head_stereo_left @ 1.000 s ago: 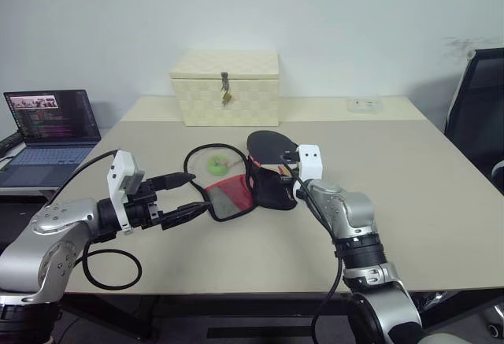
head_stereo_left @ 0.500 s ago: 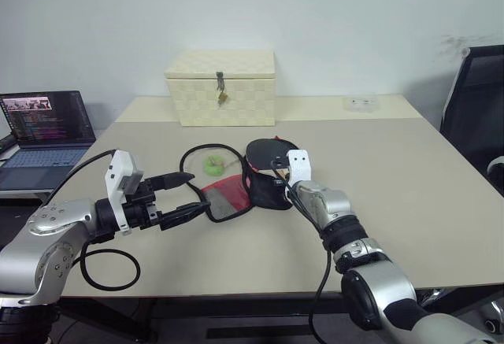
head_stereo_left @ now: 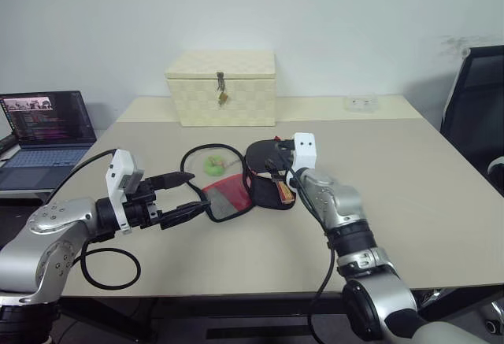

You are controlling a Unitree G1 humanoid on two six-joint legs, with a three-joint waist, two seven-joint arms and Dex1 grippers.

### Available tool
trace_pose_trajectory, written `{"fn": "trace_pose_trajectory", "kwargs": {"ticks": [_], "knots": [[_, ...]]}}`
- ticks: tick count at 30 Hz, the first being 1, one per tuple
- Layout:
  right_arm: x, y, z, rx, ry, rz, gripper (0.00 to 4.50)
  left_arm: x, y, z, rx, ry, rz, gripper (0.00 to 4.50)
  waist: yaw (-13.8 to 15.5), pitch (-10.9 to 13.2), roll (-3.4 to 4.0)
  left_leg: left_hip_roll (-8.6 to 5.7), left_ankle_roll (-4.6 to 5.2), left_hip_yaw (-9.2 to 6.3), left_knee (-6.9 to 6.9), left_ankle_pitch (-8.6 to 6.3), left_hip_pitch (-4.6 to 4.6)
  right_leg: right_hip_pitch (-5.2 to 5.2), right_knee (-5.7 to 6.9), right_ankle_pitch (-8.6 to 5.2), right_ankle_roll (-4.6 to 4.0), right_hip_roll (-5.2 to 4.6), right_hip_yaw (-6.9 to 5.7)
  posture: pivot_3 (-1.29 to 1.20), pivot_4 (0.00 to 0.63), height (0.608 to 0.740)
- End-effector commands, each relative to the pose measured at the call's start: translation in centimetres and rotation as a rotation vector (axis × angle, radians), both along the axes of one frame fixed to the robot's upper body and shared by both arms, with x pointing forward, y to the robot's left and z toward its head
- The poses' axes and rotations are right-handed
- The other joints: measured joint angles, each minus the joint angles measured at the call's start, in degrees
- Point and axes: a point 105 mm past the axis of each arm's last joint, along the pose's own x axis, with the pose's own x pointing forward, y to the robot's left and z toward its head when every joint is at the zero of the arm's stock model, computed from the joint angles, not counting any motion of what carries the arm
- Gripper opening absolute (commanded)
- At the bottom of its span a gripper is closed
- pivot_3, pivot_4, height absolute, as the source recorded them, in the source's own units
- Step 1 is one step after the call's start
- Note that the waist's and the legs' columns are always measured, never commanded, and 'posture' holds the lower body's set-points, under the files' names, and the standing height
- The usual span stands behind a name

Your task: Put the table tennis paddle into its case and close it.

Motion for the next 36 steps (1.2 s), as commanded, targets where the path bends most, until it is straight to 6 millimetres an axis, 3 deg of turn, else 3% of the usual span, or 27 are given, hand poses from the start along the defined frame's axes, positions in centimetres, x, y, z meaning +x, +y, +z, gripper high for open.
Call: {"fn": "trace_pose_trajectory", "kwargs": {"ticks": [1, 7, 15, 19, 21, 24, 29, 32, 36], "knots": [[-0.2, -1.6, -0.3, -0.01, 0.007, -0.023, 4.47, -0.1, 0.3, 0.9, 0.003, -0.049, 0.007, 4.5, 0.0, 0.0, -0.01, 0.0, 0.0, 0.0, 0.01, 0.0, 0.01, 0.01, 0.01, 0.0, 0.0, 0.0, 0.0, 0.0, 0.15, 0.74], [1.3, -3.6, -3.0, -0.02, 0.1, -0.087, 4.47, 0.2, 0.1, 0.9, 0.001, -0.054, -0.004, 4.5, -0.2, 0.0, 0.0, 0.02, 0.0, 0.12, 0.01, 0.0, 0.05, -0.01, 0.06, -0.01, -0.02, 0.03, 0.05, 0.0, 0.15, 0.74], [2.1, -3.3, -3.3, -0.002, 0.12, -0.076, 4.47, 0.1, 0.2, 1.0, 0.0, -0.058, 0.003, 4.5, -0.2, 0.0, 0.0, 0.02, 0.0, 0.17, -0.01, 0.0, 0.04, -0.02, 0.05, -0.01, -0.03, 0.04, 0.04, 0.0, 0.15, 0.74], [1.9, -2.9, -2.4, 0.003, 0.08, -0.041, 4.47, 1.3, 1.5, 0.7, 0.009, -0.082, 0.121, 4.5, -0.2, 0.0, 0.0, 0.02, 0.0, 0.16, -0.01, 0.0, 0.04, -0.01, 0.05, -0.01, -0.03, 0.03, 0.04, 0.0, 0.15, 0.74], [0.5, -1.4, -0.5, 0.008, 0.016, 0.113, 4.47, 2.0, 2.2, 0.4, 0.012, -0.084, 0.19, 4.5, -0.1, 0.0, 0.0, 0.02, 0.0, 0.14, 0.0, 0.0, 0.05, -0.01, 0.06, -0.01, -0.03, 0.04, 0.04, 0.0, 0.15, 0.74], [-3.3, 0.4, 1.4, -0.041, -0.066, 0.385, 4.47, 2.7, 3.1, -0.3, 0.01, -0.065, 0.252, 4.5, 0.0, 0.0, 0.0, 0.02, 0.01, 0.05, -0.01, 0.0, -0.02, -0.03, 0.01, -0.02, -0.02, 0.03, 0.01, 0.0, 0.15, 0.74], [-7.4, -0.7, 3.0, -0.13, -0.121, 0.593, 4.47, 4.0, 5.4, -1.9, 0.036, -0.033, 0.368, 4.5, 0.1, 0.0, -0.01, 0.03, 0.01, -0.03, 0.02, -0.01, -0.03, -0.02, 0.0, -0.02, -0.02, 0.01, -0.04, 0.0, 0.15, 0.74], [-9.1, -1.6, 3.6, -0.169, -0.138, 0.672, 4.5, 5.1, 7.1, -3.2, 0.082, -0.007, 0.451, 3.59, 0.2, 0.0, -0.01, 0.02, 0.01, -0.05, 0.07, 0.0, -0.01, 0.0, 0.04, -0.02, -0.02, 0.01, -0.07, 0.0, 0.15, 0.74], [-9.7, -2.4, 3.6, -0.207, -0.144, 0.686, 4.5, 6.4, 8.0, -4.8, 0.129, 0.025, 0.494, 2.1, 0.1, 0.0, -0.02, 0.02, 0.01, -0.04, 0.08, 0.0, -0.01, 0.0, 0.04, -0.02, -0.01, 0.01, -0.06, 0.0, 0.15, 0.74]]}}
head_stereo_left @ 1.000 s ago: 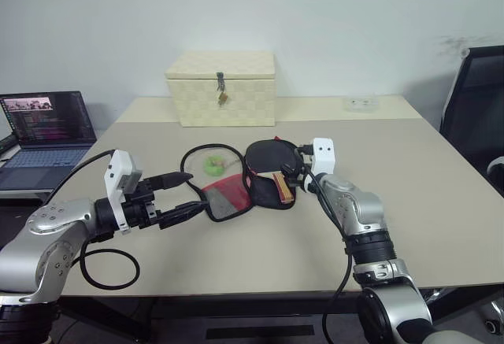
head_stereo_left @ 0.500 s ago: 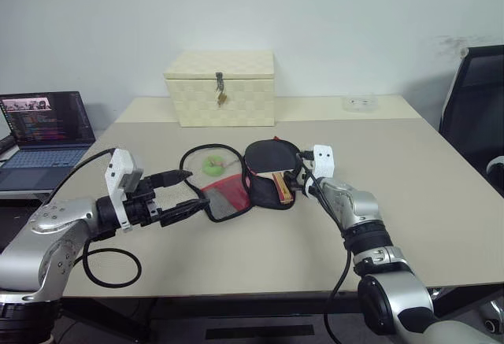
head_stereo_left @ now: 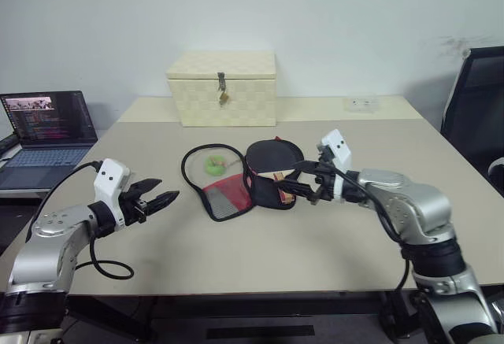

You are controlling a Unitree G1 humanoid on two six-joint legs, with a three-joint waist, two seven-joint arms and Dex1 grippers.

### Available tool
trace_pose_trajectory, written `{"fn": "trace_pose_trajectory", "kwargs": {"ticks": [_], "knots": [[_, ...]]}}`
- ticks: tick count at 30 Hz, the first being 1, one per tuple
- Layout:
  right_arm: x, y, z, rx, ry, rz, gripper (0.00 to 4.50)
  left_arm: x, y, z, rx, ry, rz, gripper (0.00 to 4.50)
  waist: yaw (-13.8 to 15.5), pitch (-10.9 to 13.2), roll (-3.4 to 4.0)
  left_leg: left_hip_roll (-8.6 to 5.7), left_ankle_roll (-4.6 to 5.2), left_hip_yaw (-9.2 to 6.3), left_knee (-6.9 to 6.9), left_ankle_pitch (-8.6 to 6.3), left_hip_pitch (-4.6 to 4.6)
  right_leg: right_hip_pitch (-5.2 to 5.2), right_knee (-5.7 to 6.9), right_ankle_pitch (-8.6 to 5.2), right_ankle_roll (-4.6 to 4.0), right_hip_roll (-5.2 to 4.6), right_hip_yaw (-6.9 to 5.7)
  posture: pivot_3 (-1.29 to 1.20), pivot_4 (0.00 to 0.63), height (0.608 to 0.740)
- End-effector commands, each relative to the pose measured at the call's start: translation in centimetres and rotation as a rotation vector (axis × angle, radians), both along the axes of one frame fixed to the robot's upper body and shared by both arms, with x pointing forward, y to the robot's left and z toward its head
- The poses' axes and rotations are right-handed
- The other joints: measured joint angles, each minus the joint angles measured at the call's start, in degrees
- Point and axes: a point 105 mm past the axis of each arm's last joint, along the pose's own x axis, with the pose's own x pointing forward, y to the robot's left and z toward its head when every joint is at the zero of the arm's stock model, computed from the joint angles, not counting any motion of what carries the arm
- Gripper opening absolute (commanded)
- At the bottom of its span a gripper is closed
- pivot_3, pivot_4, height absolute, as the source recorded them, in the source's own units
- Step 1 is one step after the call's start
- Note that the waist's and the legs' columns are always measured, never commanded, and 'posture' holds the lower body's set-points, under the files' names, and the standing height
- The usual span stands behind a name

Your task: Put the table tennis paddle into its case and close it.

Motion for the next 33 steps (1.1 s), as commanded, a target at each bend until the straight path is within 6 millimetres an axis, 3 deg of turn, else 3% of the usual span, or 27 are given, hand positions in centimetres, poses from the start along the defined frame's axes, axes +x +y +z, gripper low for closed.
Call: {"fn": "trace_pose_trajectory", "kwargs": {"ticks": [1, 6, 11, 18, 25, 33], "knots": [[-1.0, 0.2, 1.1, 0.0, -0.043, 0.045, 4.5, 1.2, 0.5, 0.0, 0.044, -0.024, 0.025, 1.7, 0.0, 0.0, -0.01, -0.01, 0.0, 0.0, 0.0, 0.0, 0.0, 0.0, 0.0, 0.0, 0.0, 0.0, -0.01, 0.0, 0.15, 0.74], [-1.0, 0.2, 1.3, -0.003, -0.062, 0.035, 4.5, 4.1, 1.2, -0.6, 0.024, -0.025, 0.107, 0.03, 0.4, 0.0, -0.04, -0.05, 0.0, 0.03, 0.07, 0.0, -0.07, 0.0, 0.01, 0.0, 0.0, 0.0, -0.09, 0.0, 0.15, 0.74], [-2.6, 0.6, 1.0, -0.044, -0.076, 0.12, 4.5, 5.7, 0.6, -1.1, 0.068, -0.005, 0.084, 0.03, 0.5, 0.0, -0.05, -0.13, 0.0, 0.02, 0.07, 0.0, -0.16, -0.03, -0.03, 0.0, 0.01, -0.05, -0.12, 0.0, 0.15, 0.74], [-2.6, 0.1, 1.0, -0.068, -0.087, 0.102, 4.5, 7.1, 0.8, -2.8, 0.146, 0.063, 0.113, 0.03, 0.3, 0.0, -0.06, -0.22, 0.0, 0.01, 0.11, 0.0, -0.18, -0.04, 0.01, 0.0, 0.02, -0.04, -0.15, 0.0, 0.15, 0.74], [-2.5, -0.4, 0.9, -0.07, -0.086, 0.08, 4.5, 8.0, -0.6, -3.2, 0.118, 0.054, 0.106, 0.03, 0.4, 0.0, -0.07, -0.21, 0.0, -0.05, 0.12, 0.0, -0.24, -0.04, 0.0, -0.01, 0.03, -0.06, -0.21, 0.0, 0.15, 0.74], [-2.1, -1.0, 0.6, -0.091, -0.087, 0.048, 4.5, 9.9, -6.1, -1.8, 0.037, -0.005, -0.01, 0.03, 0.8, 0.0, -0.1, -0.28, 0.0, -0.04, 0.17, 0.01, -0.28, -0.04, 0.01, -0.01, 0.05, -0.05, -0.26, 0.0, 0.15, 0.74]]}}
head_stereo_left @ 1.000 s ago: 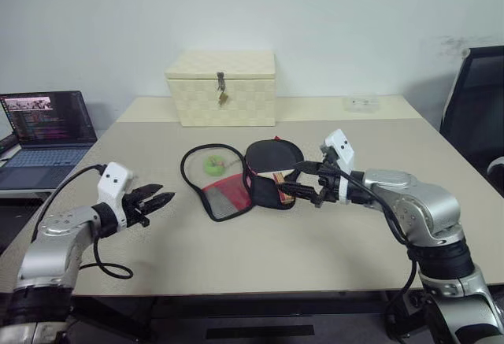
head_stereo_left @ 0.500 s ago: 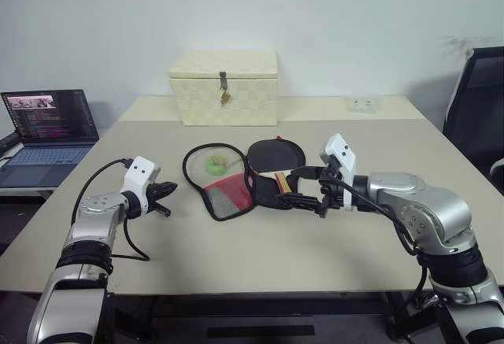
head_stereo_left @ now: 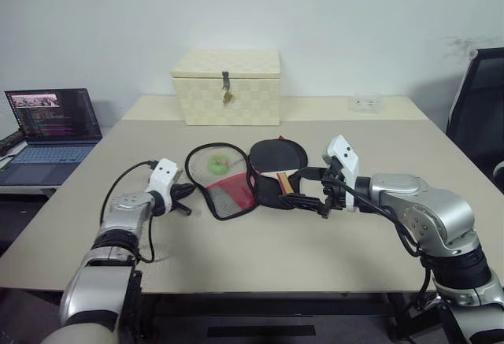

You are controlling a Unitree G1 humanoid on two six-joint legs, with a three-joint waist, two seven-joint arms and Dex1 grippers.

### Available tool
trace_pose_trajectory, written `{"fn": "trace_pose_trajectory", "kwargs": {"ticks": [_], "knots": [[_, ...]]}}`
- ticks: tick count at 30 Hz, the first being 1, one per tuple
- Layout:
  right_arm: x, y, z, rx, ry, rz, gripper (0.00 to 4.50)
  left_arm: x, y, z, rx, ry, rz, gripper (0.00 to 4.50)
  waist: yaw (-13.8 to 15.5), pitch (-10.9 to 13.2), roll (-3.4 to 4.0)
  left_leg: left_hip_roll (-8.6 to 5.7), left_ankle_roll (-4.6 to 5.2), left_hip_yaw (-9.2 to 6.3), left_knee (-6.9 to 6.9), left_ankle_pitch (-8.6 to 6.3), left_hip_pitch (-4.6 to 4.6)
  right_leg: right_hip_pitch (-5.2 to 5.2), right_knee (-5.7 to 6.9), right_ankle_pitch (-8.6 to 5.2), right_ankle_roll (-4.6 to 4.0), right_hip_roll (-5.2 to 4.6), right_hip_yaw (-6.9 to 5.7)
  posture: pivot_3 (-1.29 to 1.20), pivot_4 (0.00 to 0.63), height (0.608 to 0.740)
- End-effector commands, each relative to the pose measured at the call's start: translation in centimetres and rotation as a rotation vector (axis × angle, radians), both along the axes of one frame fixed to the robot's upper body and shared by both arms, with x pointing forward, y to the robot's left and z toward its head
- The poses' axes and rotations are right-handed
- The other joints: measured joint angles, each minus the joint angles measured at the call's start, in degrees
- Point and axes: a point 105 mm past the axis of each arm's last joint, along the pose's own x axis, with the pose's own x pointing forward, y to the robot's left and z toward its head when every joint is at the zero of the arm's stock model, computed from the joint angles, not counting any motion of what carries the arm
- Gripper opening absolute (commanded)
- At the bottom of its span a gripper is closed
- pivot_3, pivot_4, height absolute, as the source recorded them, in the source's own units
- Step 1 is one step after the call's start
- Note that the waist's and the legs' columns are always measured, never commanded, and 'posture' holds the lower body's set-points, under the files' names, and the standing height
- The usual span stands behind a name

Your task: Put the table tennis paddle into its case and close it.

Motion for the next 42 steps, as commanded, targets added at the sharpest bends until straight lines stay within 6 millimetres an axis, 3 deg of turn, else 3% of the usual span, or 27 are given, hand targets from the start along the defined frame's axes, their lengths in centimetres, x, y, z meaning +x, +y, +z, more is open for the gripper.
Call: {"fn": "trace_pose_trajectory", "kwargs": {"ticks": [1, 9, 16, 20, 25, 30, 36, 42], "knots": [[-0.2, -0.5, 0.9, -0.003, -0.048, -0.011, 4.5, 1.3, -2.4, 3.7, -0.009, -0.111, -0.077, 0.03, 0.0, 0.0, -0.02, -0.01, 0.0, 0.0, 0.0, 0.0, -0.01, 0.0, 0.0, 0.0, 0.0, 0.0, -0.01, 0.0, 0.15, 0.74], [0.2, -2.0, 1.0, -0.009, -0.05, -0.069, 4.5, 2.4, -8.7, 8.9, -0.026, -0.24, -0.273, 0.03, 0.2, 0.0, -0.03, -0.08, 0.0, 0.03, 0.0, 0.0, -0.05, 0.0, -0.01, -0.04, 0.06, 0.05, -0.02, 0.0, 0.15, 0.74], [0.5, -2.9, 1.1, -0.006, -0.055, -0.12, 4.5, 3.0, -13.7, 10.2, -0.059, -0.262, -0.318, 0.03, 0.1, 0.0, -0.04, -0.1, 0.0, 0.04, 0.01, 0.01, -0.05, -0.01, 0.0, -0.05, 0.09, 0.05, -0.01, 0.0, 0.15, 0.74], [0.7, -3.0, 1.1, 0.0, -0.054, -0.142, 4.5, 3.2, -14.4, 10.6, -0.08, -0.278, -0.311, 0.03, -0.1, 0.0, -0.06, -0.11, 0.01, 0.06, 0.01, 0.0, -0.05, -0.01, 0.01, -0.06, 0.1, 0.05, 0.01, 0.0, 0.15, 0.74], [1.9, -2.9, 0.8, 0.035, -0.027, -0.185, 4.5, 2.9, -12.6, 11.4, -0.123, -0.323, -0.31, 0.03, -0.5, 0.0, -0.06, -0.09, 0.0, 0.06, 0.0, 0.01, -0.05, -0.03, 0.02, -0.06, 0.09, 0.07, 0.03, 0.0, 0.15, 0.74], [4.8, -2.2, -0.6, 0.09, 0.045, -0.274, 4.5, 1.3, -9.4, 12.0, -0.197, -0.361, -0.372, 0.03, -1.1, 0.0, -0.05, -0.04, 0.0, 0.09, -0.02, 0.02, 0.02, -0.03, 0.07, -0.05, 0.08, 0.06, 0.14, 0.0, 0.15, 0.74], [9.0, -1.4, -2.2, 0.135, 0.117, -0.417, 4.5, -3.6, -4.3, 11.4, -0.305, -0.302, -0.437, 0.03, -1.8, 0.0, -0.04, 0.03, -0.02, 0.0, -0.03, 0.03, 0.02, -0.08, 0.08, -0.05, 0.07, 0.0, 0.22, 0.0, 0.15, 0.74], [12.4, -1.1, -3.8, 0.188, 0.178, -0.56, 4.5, -7.4, 0.2, 11.7, -0.347, -0.288, -0.294, 0.03, -2.1, 0.0, -0.04, 0.07, -0.02, -0.19, 0.0, 0.04, 0.02, -0.08, 0.11, -0.04, 0.05, -0.07, 0.16, 0.0, 0.15, 0.74]]}}
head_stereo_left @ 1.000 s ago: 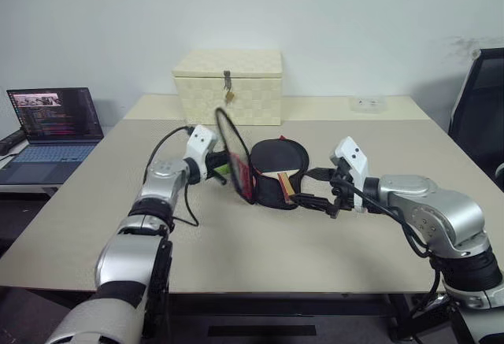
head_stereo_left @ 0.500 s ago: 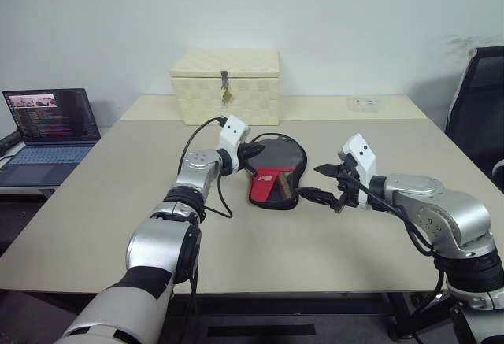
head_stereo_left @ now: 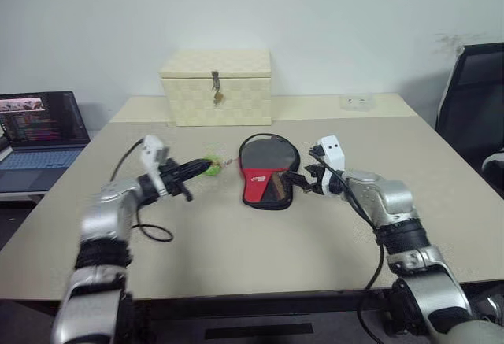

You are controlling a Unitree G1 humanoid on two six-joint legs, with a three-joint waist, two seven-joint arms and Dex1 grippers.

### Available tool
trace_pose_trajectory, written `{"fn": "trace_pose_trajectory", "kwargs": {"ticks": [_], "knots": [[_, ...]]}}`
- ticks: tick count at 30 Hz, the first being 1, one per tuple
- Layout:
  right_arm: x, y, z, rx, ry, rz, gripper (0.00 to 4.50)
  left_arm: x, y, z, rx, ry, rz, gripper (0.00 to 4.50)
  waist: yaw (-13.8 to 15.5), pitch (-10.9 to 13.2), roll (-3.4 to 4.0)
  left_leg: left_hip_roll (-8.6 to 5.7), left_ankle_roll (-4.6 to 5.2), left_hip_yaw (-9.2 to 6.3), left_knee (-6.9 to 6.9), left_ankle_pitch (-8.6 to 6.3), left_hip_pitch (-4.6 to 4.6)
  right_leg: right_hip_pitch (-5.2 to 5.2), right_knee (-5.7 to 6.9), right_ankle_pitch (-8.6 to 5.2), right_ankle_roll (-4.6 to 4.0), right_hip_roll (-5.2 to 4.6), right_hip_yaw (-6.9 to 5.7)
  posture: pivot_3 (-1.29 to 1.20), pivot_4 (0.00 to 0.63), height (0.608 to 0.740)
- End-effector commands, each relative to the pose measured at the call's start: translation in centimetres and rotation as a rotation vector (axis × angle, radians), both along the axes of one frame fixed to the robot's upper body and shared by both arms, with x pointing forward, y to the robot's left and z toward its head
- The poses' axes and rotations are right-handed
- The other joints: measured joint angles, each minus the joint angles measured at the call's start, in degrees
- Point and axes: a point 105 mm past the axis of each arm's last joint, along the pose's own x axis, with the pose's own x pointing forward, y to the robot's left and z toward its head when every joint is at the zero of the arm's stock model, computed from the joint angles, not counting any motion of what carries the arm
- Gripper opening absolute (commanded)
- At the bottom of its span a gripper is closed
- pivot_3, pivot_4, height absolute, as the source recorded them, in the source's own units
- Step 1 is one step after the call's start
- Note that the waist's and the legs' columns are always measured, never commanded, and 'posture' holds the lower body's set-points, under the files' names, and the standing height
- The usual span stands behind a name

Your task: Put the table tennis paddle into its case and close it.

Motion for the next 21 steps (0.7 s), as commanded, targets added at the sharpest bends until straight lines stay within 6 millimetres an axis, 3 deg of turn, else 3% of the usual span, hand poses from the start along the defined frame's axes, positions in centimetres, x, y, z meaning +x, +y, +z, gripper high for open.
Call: {"fn": "trace_pose_trajectory", "kwargs": {"ticks": [1, 6, 21], "knots": [[1.7, -0.2, 1.1, 0.029, -0.047, -0.08, 4.5, -1.9, 0.9, 2.7, -0.026, -0.071, 0.03, 0.03, 0.2, 0.0, 0.0, -0.03, 0.0, -0.03, 0.0, 0.0, 0.0, 0.02, 0.0, 0.0, 0.0, -0.01, -0.03, 0.0, 0.15, 0.74], [2.7, 0.5, -0.3, 0.038, -0.002, -0.123, 4.5, -3.3, 1.0, 2.3, -0.026, -0.053, 0.059, 0.03, 0.6, 0.0, -0.01, -0.07, 0.0, -0.01, 0.0, 0.0, 0.01, 0.05, 0.01, 0.0, 0.0, -0.02, -0.03, 0.0, 0.15, 0.74], [2.7, 3.1, -2.9, 0.071, 0.108, -0.117, 4.5, -3.1, 0.5, 2.4, -0.018, -0.055, 0.072, 0.03, -0.1, 0.0, -0.02, 0.0, 0.0, 0.17, -0.02, 0.0, 0.11, 0.05, 0.06, 0.01, -0.01, 0.0, 0.06, 0.0, 0.15, 0.74]]}}
